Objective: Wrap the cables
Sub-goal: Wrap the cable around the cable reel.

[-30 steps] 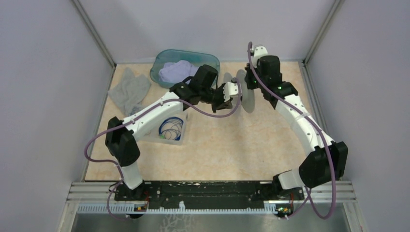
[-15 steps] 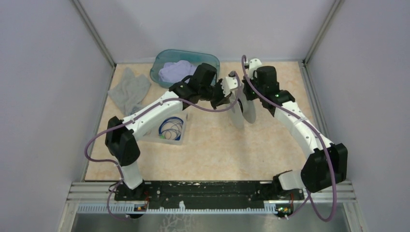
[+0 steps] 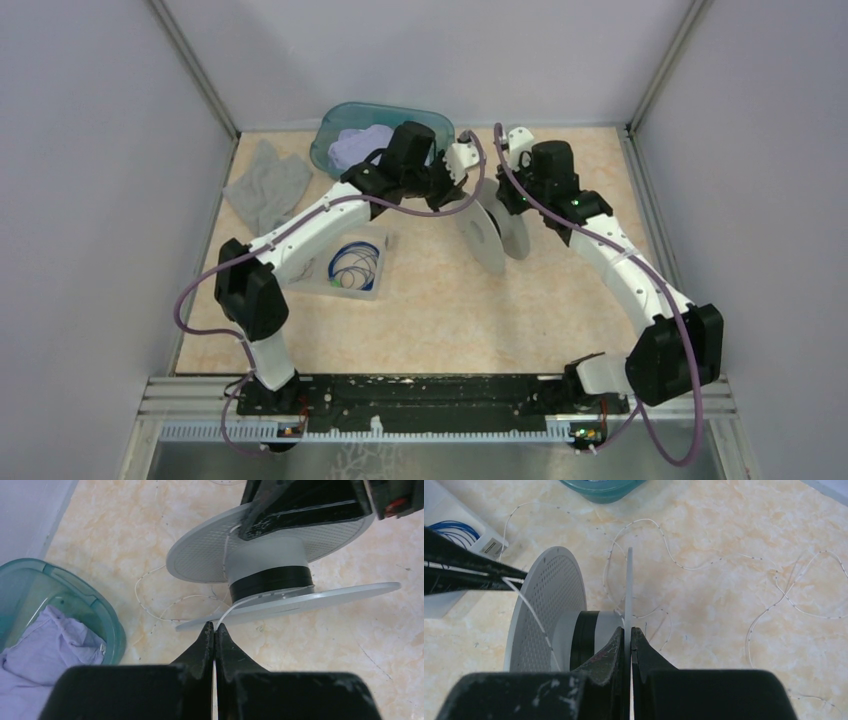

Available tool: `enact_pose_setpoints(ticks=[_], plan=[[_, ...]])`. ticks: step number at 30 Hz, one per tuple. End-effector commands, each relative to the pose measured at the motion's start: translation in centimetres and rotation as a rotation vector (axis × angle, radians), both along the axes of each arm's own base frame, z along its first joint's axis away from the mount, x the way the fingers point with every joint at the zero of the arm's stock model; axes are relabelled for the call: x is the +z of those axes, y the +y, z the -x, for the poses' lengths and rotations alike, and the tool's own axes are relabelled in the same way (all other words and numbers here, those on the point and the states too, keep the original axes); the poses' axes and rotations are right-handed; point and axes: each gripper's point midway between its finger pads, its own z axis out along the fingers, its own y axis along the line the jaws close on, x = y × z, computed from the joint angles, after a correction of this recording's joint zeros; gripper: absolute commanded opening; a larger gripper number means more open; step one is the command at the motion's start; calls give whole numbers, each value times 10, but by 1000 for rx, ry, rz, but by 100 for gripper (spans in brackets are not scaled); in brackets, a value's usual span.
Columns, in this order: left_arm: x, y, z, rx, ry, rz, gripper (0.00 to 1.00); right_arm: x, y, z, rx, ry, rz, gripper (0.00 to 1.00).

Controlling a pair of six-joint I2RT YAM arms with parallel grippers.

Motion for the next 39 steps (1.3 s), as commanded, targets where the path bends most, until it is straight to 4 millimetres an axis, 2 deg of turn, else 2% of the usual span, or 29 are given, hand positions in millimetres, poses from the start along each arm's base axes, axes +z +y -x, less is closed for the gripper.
enact_pose_setpoints(ticks=[1, 7, 15, 21, 29, 35, 39], plan=[[8, 14, -21, 76, -23, 17, 1, 41, 9, 5, 72, -112, -29, 0], [0, 28, -29, 99, -13, 8, 1, 41, 15, 13, 134, -96, -32, 0], [-22, 50, -34, 97, 16, -13, 2, 61, 20, 21, 187, -103, -67, 0], [-35, 59, -39, 74, 57, -2, 16, 71, 26, 28, 235, -99, -90, 0], [-44, 70, -39, 55, 103, 32, 45, 82, 24, 27, 227, -116, -97, 0], [-45, 81, -38, 58, 89, 41, 54, 82, 18, 22, 188, -124, -92, 0], [-52, 95, -39, 82, 98, 30, 60, 86, 11, 15, 152, -134, -86, 0]])
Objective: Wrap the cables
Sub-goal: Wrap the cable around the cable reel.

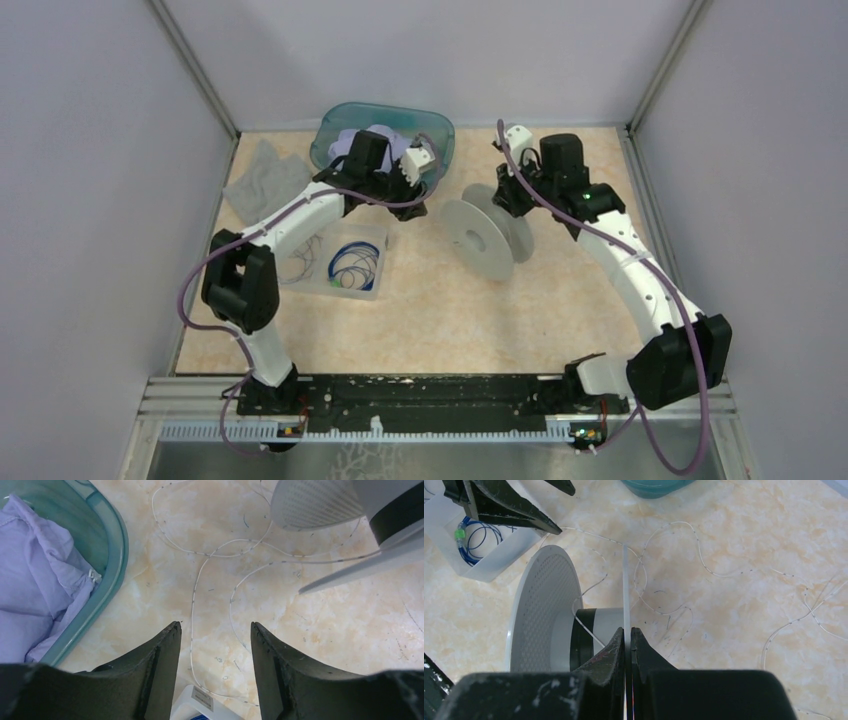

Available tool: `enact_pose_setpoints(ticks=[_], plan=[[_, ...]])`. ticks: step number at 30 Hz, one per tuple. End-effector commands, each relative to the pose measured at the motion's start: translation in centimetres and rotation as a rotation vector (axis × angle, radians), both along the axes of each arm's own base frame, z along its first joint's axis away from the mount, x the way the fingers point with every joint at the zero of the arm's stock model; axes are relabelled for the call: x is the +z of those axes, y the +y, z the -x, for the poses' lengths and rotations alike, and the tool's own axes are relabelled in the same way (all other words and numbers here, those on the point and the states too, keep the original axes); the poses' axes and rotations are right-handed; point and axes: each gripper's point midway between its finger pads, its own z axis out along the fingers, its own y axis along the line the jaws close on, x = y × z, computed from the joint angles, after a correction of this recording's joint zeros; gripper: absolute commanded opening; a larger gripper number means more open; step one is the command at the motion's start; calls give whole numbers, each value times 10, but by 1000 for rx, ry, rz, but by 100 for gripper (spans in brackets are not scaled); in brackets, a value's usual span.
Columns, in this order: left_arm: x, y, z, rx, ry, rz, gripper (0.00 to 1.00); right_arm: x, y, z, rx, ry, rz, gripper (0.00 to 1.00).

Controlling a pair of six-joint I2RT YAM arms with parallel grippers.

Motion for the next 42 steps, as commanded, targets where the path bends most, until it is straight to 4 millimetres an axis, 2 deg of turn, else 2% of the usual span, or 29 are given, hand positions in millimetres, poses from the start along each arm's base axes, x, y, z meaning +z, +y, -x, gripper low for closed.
enact_pose_setpoints(ticks=[1, 5, 9, 14, 17, 22, 24, 26, 29, 32, 35, 37, 42], plan=[[19, 12, -1, -5, -56, 38, 61, 66, -5, -15, -35, -178, -67, 0], [6, 18, 11, -32, -35, 32, 71, 73, -3, -13, -13, -193, -78, 0], [-15, 16, 19, -48, 2, 44, 76, 78, 4, -7, 31, -188, -107, 0], [-35, 0, 25, -74, 142, 103, 85, 81, 5, -5, 35, -185, -113, 0], [-46, -5, 16, -43, 186, 100, 85, 81, 4, -3, 37, -182, -111, 0], [-63, -14, 9, -45, 232, 106, 75, 82, 4, -2, 35, -184, -114, 0], [-66, -20, 10, -59, 257, 122, 65, 81, 4, -2, 33, -183, -112, 0], [-65, -25, 11, -74, 272, 135, 48, 76, 3, -3, 26, -174, -109, 0], [-58, -22, 9, -81, 256, 131, 23, 69, 1, -4, 13, -163, -99, 0], [-43, -9, 2, -67, 202, 118, 1, 62, -4, -6, -11, -157, -74, 0], [-18, 11, -12, -13, 123, 114, 0, 53, -7, -6, 1, -162, -40, 0], [6, 23, -22, 21, 57, 133, 0, 46, -6, -4, 36, -165, -14, 0], [60, 34, -32, 58, -72, 181, 0, 25, -6, -3, 66, -125, 20, 0]])
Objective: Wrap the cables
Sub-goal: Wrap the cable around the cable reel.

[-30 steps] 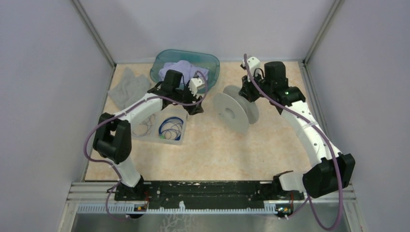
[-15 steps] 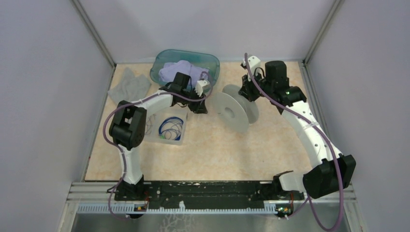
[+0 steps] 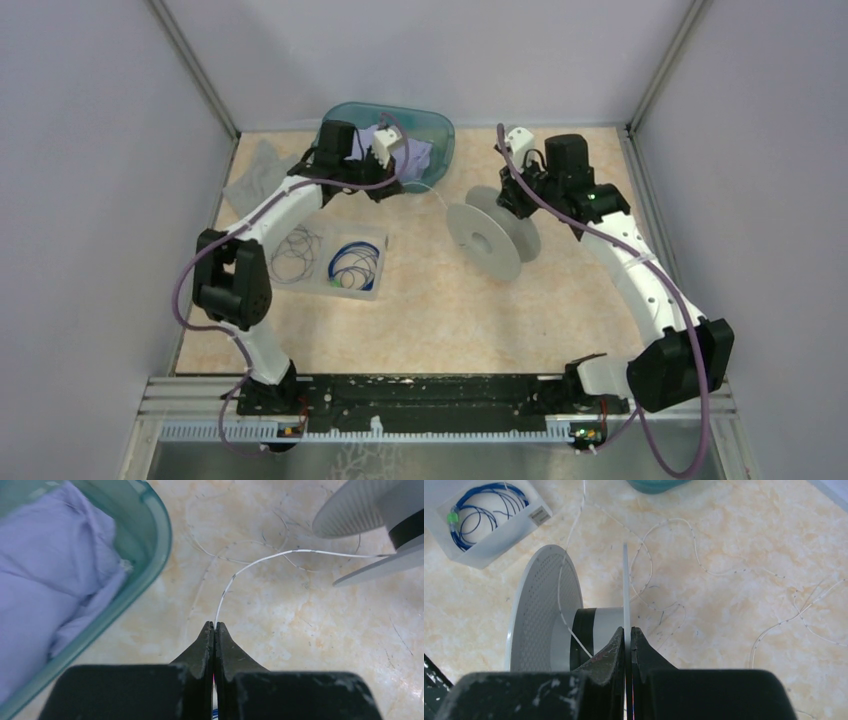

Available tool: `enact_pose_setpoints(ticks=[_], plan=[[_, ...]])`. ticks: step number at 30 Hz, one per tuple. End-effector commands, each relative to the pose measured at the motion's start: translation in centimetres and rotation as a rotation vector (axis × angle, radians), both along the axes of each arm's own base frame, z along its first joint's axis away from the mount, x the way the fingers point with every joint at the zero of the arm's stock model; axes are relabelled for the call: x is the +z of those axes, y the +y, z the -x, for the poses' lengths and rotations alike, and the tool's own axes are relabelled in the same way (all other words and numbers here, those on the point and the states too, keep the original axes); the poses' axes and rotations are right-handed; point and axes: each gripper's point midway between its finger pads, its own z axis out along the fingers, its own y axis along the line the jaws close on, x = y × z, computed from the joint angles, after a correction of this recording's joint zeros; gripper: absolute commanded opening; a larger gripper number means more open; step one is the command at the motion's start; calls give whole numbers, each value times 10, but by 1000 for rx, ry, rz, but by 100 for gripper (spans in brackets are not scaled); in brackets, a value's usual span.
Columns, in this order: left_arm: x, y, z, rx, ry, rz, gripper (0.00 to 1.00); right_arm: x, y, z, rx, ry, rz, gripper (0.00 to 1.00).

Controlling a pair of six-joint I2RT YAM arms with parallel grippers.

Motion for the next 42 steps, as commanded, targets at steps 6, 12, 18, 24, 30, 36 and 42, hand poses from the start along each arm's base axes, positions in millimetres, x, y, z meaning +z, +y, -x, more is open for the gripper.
enact_pose_setpoints(ticks=[6, 12, 18, 24, 30, 36, 42], plan=[[112, 13, -13, 91, -277, 91, 0, 0, -5, -9, -9, -68, 26, 0], [164, 41, -19, 241, -423, 109, 0, -18, -21, -19, -109, -35, 83, 0], [184, 52, -16, 262, -431, 120, 0, -23, -16, -17, -82, -29, 65, 0], [203, 57, -9, 255, -461, 106, 0, -31, -28, -29, -175, -7, 107, 0], [233, 60, 4, 254, -476, 126, 0, -46, -25, -30, -169, 20, 101, 0], [237, 54, 19, 244, -401, 192, 0, -52, -15, -21, -100, 44, 80, 0], [227, 43, 24, 211, -335, 252, 0, -51, 4, -1, 53, 80, 34, 2]])
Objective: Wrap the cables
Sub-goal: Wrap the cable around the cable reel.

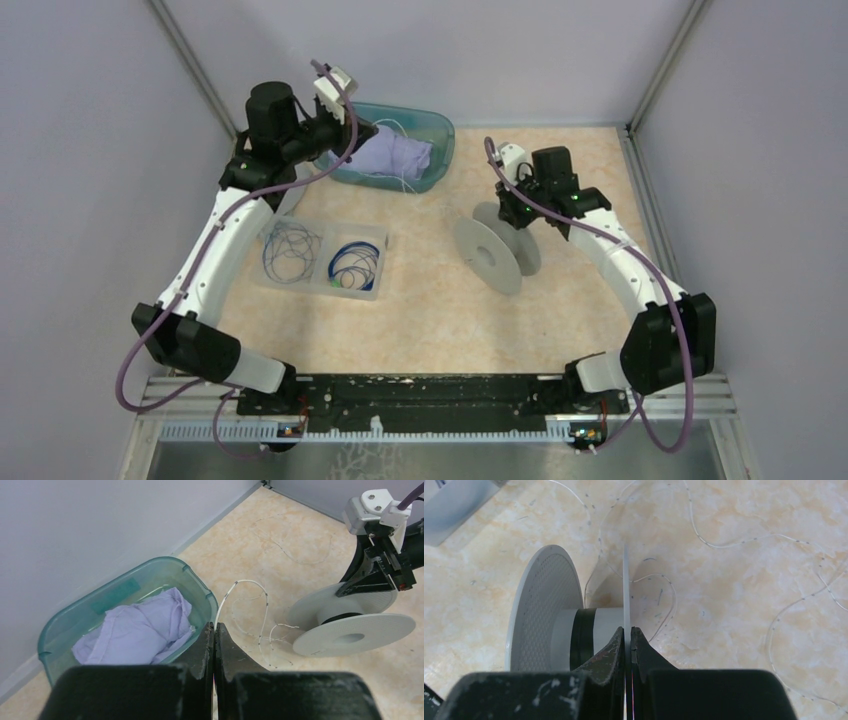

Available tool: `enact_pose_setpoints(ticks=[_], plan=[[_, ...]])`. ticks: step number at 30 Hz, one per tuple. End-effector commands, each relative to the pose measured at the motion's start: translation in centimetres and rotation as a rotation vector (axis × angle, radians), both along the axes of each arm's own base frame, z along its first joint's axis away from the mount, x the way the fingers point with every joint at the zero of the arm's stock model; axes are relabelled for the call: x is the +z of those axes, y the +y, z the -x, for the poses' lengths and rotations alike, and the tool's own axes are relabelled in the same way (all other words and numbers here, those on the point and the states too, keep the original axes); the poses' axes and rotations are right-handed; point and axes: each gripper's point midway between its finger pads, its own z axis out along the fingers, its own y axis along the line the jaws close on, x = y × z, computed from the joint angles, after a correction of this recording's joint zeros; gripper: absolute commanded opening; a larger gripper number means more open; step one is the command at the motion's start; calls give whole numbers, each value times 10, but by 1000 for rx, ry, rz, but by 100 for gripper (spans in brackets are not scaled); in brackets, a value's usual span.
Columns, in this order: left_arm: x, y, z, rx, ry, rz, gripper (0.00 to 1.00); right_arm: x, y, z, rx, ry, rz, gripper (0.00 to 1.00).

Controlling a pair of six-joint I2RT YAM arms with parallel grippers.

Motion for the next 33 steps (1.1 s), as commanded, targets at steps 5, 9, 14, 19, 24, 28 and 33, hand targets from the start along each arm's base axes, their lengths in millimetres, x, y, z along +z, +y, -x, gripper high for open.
enact_pose_setpoints(ticks=[5, 9, 14, 19, 24, 28, 33], plan=[[-8, -4, -2, 5, 55, 65, 0, 40, 12, 10, 86, -93, -76, 0], [-11, 5, -15, 83, 44, 57, 0, 73, 2, 12, 50, -156, -55, 0], [-5, 16, -34, 190, 30, 72, 0, 90, 3, 23, 86, -181, -65, 0], [7, 15, -57, 256, 44, 137, 0, 90, 27, 30, 167, -169, -110, 0], [12, 7, -75, 275, 88, 194, 0, 92, 67, 29, 228, -188, -135, 0], [6, 0, -79, 257, 131, 225, 0, 91, 99, 22, 224, -189, -176, 0], [-4, -6, -79, 235, 158, 230, 0, 76, 132, 4, 150, -177, -190, 0]])
